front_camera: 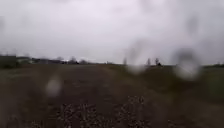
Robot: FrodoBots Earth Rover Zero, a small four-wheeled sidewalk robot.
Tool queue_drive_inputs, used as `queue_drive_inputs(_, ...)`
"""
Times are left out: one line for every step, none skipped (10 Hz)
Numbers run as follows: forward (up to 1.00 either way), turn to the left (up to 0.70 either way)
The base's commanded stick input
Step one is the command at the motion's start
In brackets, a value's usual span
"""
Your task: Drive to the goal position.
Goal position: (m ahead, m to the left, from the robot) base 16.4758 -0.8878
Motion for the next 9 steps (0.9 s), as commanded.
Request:
queue_drive_inputs(1.0,0.0)
queue_drive_inputs(1.0,0.0)
queue_drive_inputs(1.0,0.0)
queue_drive_inputs(1.0,0.0)
queue_drive_inputs(1.0,0.0)
queue_drive_inputs(1.0,0.0)
queue_drive_inputs(1.0,0.37)
queue_drive_inputs(1.0,0.38)
queue_drive_inputs(1.0,0.4)
